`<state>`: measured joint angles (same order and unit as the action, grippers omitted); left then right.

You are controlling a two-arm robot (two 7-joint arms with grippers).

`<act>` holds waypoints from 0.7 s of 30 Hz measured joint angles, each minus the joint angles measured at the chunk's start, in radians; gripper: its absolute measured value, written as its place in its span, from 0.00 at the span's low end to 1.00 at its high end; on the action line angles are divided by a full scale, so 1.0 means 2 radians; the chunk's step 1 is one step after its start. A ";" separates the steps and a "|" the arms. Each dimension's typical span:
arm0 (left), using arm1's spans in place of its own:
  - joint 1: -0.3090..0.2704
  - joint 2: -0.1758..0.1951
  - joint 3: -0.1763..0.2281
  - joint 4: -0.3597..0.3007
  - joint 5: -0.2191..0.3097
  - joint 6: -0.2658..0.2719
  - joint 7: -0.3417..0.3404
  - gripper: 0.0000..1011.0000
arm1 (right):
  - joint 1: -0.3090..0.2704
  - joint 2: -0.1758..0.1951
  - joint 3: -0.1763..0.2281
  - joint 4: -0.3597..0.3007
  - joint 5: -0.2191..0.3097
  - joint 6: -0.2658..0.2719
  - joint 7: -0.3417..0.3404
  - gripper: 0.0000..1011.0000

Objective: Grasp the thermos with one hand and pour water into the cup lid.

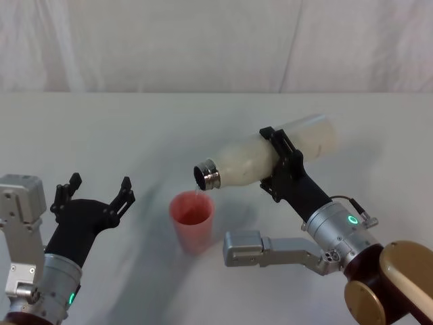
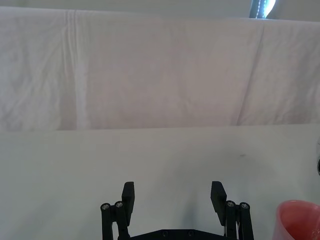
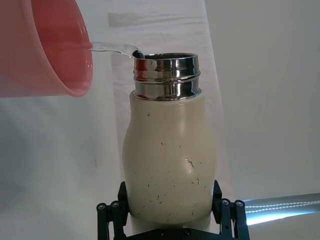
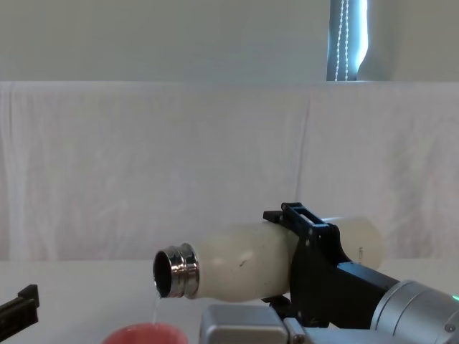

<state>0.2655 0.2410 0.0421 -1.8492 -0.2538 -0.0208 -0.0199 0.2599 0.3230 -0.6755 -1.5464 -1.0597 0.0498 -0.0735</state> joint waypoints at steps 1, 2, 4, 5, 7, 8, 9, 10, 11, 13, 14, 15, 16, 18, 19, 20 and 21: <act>0.000 0.000 0.000 0.000 0.000 0.000 0.000 0.99 | 0.000 0.000 0.000 0.000 -0.001 0.000 0.000 0.95; 0.000 0.000 0.000 0.000 0.000 0.000 0.000 0.99 | 0.000 0.000 0.000 -0.001 -0.001 0.001 -0.001 0.95; 0.000 0.000 0.000 0.000 0.000 0.000 0.000 0.99 | 0.000 0.001 0.000 -0.001 -0.002 0.001 -0.001 0.95; 0.000 0.000 0.000 0.000 0.000 0.000 0.000 0.99 | 0.000 0.001 0.000 -0.001 -0.002 0.002 -0.001 0.95; 0.000 0.000 0.000 0.000 0.000 0.000 0.000 0.99 | 0.000 0.001 0.000 -0.002 -0.002 0.002 -0.001 0.95; 0.000 0.000 0.000 0.000 0.000 0.000 0.000 0.99 | 0.000 0.001 0.000 -0.002 -0.002 0.002 -0.001 0.95; 0.000 0.000 0.000 0.000 0.000 0.000 0.000 0.99 | 0.000 0.001 0.000 -0.003 -0.002 0.002 -0.001 0.95; 0.000 0.000 0.000 0.000 0.000 0.000 0.000 0.99 | 0.000 0.001 0.000 -0.003 -0.002 0.002 -0.001 0.95; 0.000 0.000 0.000 0.000 0.000 0.000 0.000 0.99 | 0.000 0.001 0.000 -0.003 -0.003 0.002 -0.001 0.95; 0.000 0.000 0.000 0.000 0.000 0.000 0.000 0.99 | 0.001 0.001 0.000 -0.003 -0.003 0.002 -0.001 0.95; 0.000 0.000 0.000 0.000 0.000 0.000 0.000 0.99 | 0.001 0.001 0.000 -0.003 -0.003 0.002 -0.001 0.95; 0.000 0.000 0.000 0.000 0.000 0.000 0.000 0.99 | 0.001 0.001 0.000 -0.003 -0.003 0.002 -0.001 0.95; 0.000 0.000 0.000 0.000 0.000 0.000 0.000 0.99 | 0.002 0.001 0.000 -0.003 -0.004 0.002 -0.001 0.95; 0.000 0.000 0.000 0.000 0.000 0.000 0.000 0.99 | 0.002 0.001 -0.001 -0.003 -0.005 0.002 -0.001 0.95; 0.000 0.000 0.000 0.000 0.000 0.000 0.000 0.99 | 0.003 0.002 -0.001 -0.003 -0.005 0.002 -0.001 0.95; 0.000 0.000 0.000 0.000 0.000 0.000 0.000 0.99 | 0.003 0.002 -0.001 -0.003 -0.005 0.002 -0.001 0.95; 0.000 0.000 0.000 0.000 0.000 0.000 0.000 0.99 | 0.003 0.002 -0.001 -0.003 -0.006 0.003 -0.001 0.95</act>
<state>0.2655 0.2410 0.0421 -1.8492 -0.2538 -0.0207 -0.0199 0.2654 0.3266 -0.6784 -1.5524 -1.0717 0.0551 -0.0759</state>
